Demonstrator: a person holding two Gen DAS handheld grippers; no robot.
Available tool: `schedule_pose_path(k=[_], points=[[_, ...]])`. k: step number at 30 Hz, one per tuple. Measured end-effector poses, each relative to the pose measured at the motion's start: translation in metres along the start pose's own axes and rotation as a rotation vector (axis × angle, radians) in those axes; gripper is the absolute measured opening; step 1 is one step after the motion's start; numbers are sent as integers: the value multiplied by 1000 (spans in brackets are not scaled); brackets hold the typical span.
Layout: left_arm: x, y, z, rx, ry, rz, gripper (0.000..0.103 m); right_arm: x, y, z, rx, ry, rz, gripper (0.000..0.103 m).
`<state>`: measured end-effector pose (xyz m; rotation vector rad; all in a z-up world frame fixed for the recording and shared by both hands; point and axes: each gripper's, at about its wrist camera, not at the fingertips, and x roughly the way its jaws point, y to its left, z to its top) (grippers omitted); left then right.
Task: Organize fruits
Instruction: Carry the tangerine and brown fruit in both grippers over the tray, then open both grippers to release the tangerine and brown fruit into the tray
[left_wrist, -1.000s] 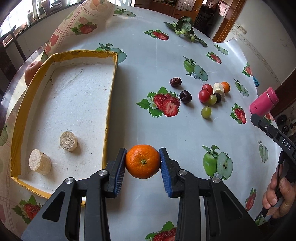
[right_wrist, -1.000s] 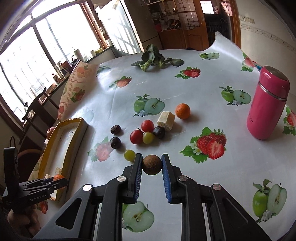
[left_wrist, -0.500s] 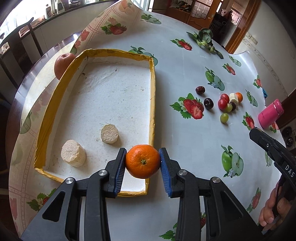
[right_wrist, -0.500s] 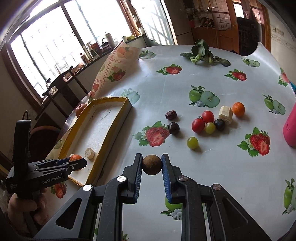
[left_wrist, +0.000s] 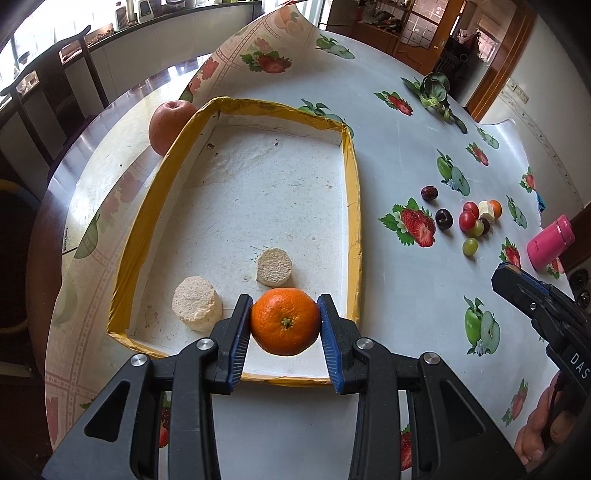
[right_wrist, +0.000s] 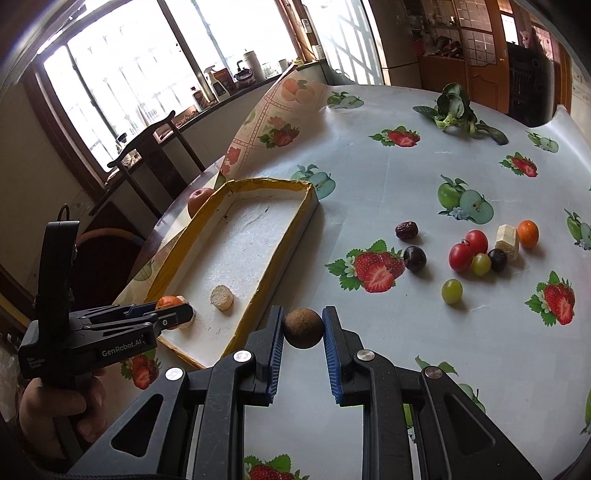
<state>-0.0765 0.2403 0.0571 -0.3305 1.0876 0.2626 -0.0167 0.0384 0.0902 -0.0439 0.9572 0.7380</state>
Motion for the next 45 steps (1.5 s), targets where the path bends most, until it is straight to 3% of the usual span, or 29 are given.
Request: schedule_pose_path(k=[14, 22, 31, 37, 41, 45], points=[[22, 49, 33, -75, -3, 72, 33, 75, 64, 28, -107, 71, 91, 21], [62, 61, 57, -85, 40, 112, 33, 146, 88, 48, -198, 144, 58, 21], [86, 63, 56, -80, 89, 140, 33, 191, 93, 46, -274, 218, 37, 22], [85, 58, 49, -52, 103, 174, 35, 197, 95, 41, -309, 240, 22, 25], [69, 55, 49, -56, 68, 190, 58, 184, 88, 46, -278, 216, 25, 38], [51, 48, 46, -42, 35, 190, 58, 153, 75, 53, -229, 164, 45, 42]])
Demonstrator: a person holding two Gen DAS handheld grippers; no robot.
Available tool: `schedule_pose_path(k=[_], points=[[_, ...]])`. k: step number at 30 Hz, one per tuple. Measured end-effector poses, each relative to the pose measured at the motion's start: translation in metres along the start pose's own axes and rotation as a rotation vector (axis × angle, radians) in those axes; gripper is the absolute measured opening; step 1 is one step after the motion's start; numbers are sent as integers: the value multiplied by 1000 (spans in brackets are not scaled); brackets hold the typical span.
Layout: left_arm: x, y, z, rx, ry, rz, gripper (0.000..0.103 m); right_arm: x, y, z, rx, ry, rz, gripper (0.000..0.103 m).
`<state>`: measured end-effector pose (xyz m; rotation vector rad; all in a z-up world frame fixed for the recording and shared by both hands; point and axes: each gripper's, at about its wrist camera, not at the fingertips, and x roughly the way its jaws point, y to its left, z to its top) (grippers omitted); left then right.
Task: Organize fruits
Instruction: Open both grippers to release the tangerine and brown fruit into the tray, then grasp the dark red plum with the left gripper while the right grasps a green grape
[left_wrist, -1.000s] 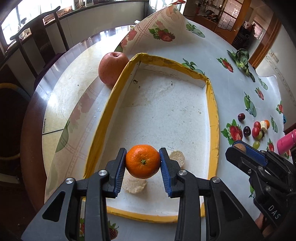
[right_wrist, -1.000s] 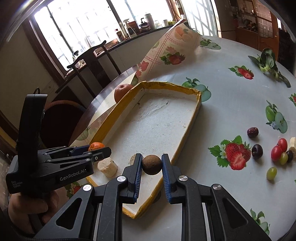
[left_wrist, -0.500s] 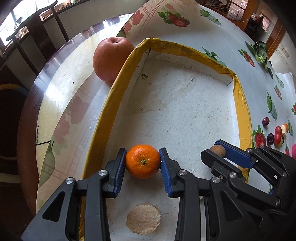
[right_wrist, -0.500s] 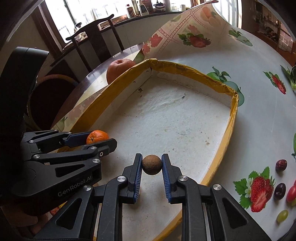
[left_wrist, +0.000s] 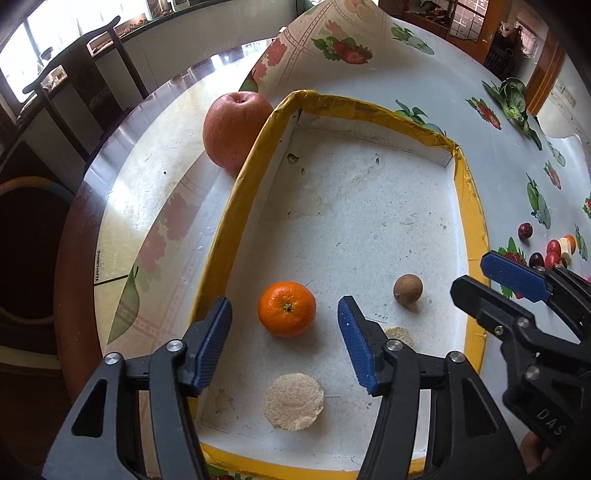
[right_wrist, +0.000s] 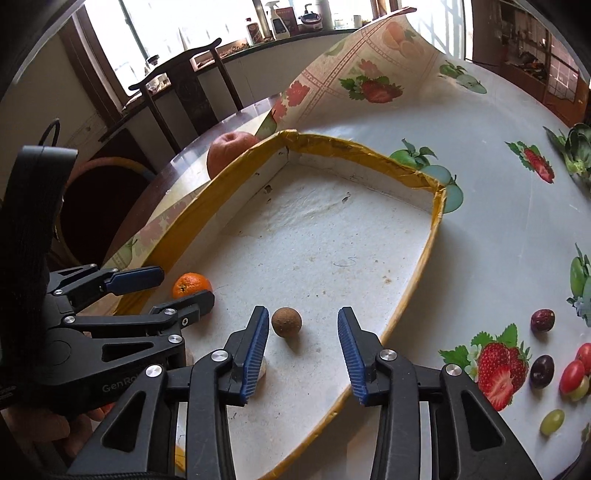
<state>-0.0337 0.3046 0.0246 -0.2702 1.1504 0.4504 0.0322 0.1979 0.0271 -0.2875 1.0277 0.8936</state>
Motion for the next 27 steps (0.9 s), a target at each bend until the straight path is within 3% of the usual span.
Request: schedule_pose_path(k=[7, 27], points=[[-25, -13, -9, 5, -33, -42, 58, -61, -35, -21, 138, -95, -12, 47], [-58, -80, -29, 90, -62, -121, 58, -139, -104, -108, 310, -107, -135, 47]])
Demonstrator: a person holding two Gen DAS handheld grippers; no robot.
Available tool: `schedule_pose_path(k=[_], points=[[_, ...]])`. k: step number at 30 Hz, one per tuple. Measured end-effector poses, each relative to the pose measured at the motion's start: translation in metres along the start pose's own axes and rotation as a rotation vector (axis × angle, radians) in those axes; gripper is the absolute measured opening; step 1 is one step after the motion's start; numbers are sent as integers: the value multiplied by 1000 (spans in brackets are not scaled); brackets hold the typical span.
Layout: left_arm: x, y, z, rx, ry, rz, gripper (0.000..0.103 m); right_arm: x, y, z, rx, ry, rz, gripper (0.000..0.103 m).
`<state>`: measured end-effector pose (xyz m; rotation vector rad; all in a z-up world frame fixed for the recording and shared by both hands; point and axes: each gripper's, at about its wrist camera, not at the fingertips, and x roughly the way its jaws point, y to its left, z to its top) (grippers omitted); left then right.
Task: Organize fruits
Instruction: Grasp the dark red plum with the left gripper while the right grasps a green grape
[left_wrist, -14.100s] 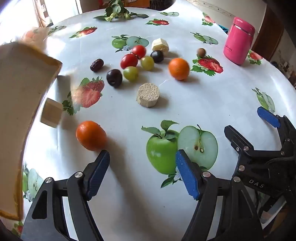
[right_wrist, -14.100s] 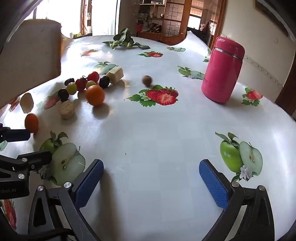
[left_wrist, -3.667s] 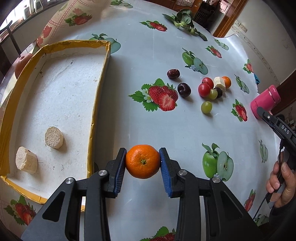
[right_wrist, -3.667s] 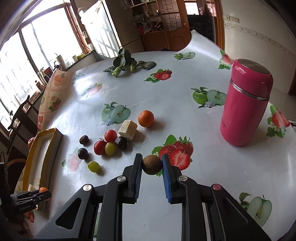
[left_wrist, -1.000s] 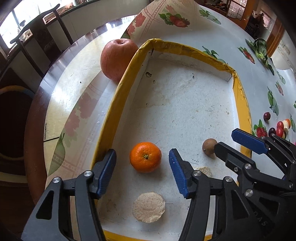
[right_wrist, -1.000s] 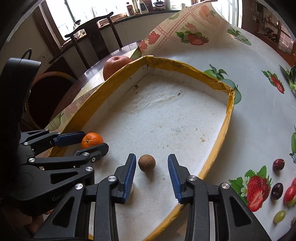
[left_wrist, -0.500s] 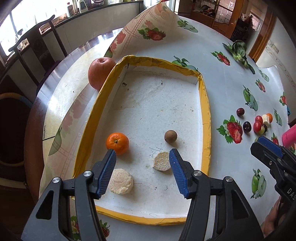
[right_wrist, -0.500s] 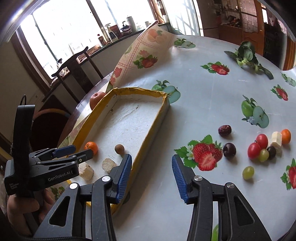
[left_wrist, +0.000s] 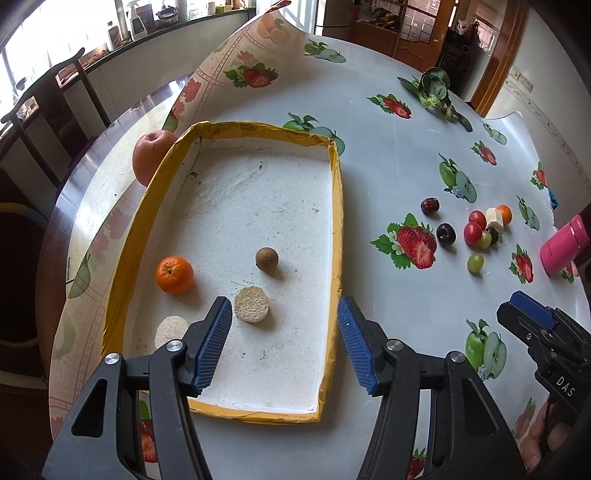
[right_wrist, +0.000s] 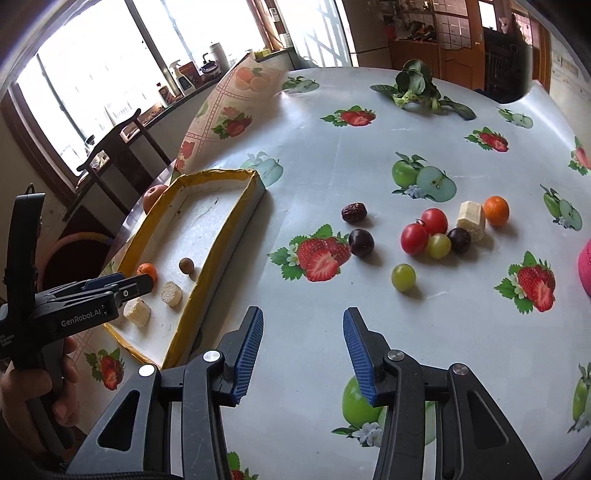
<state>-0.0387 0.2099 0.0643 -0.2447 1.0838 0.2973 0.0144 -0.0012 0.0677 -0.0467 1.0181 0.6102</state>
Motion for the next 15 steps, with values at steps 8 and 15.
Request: schedule_pose_path(k=[8, 15], points=[[-1, -39, -1, 50, 8, -37, 58, -15, -37, -14, 53, -7, -37, 47], [6, -67, 1, 89, 20, -70, 58, -23, -66, -19, 103, -19, -67, 47]])
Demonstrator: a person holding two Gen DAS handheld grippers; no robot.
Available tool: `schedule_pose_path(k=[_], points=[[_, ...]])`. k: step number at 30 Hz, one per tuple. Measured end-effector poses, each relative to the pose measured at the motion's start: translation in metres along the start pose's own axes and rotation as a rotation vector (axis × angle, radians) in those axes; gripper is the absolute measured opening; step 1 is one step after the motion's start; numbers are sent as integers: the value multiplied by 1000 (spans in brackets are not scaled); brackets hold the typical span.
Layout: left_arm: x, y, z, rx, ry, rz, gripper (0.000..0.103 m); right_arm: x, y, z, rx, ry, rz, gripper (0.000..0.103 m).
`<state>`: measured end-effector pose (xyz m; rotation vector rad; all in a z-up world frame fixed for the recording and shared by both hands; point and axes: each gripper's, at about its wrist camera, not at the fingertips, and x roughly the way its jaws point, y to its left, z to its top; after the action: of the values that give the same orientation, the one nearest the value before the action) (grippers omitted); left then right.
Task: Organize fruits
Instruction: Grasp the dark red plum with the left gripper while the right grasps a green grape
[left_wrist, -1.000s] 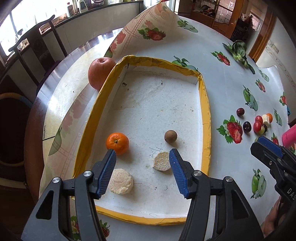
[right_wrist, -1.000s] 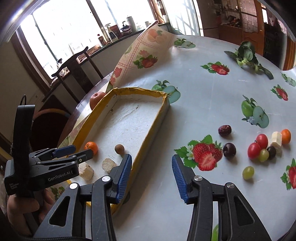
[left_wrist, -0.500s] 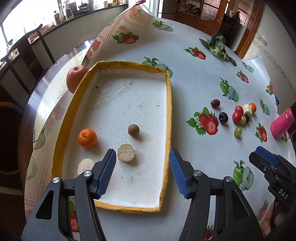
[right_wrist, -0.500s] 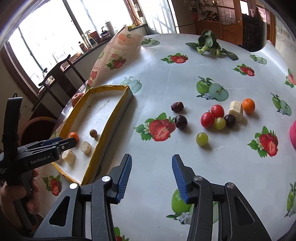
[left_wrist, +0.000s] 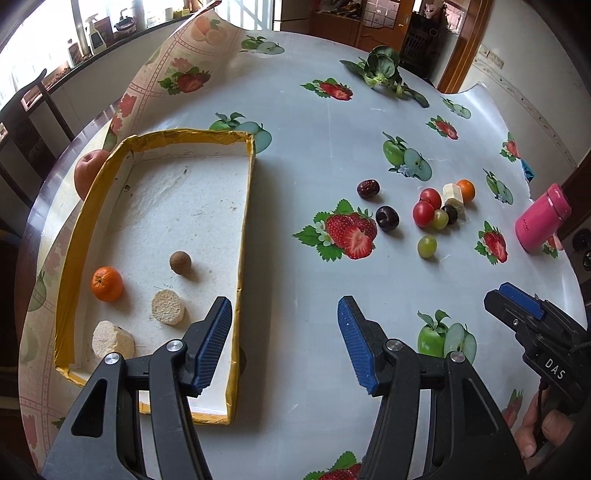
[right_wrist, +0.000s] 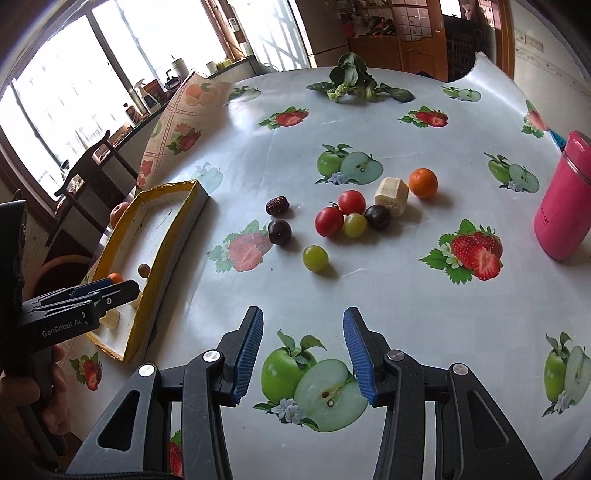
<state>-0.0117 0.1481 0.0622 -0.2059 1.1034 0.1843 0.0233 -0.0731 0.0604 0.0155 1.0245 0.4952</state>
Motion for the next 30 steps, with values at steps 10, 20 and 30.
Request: schedule_pose_path(k=[10, 20, 30], points=[[35, -22, 20, -3, 43, -58, 58, 42, -4, 16, -26, 20, -11, 46], [78, -54, 58, 33, 67, -126, 58, 97, 4, 38, -114, 56, -65, 22], [121, -94, 72, 75, 80, -106, 52, 48, -41, 18, 49, 18, -10, 22]])
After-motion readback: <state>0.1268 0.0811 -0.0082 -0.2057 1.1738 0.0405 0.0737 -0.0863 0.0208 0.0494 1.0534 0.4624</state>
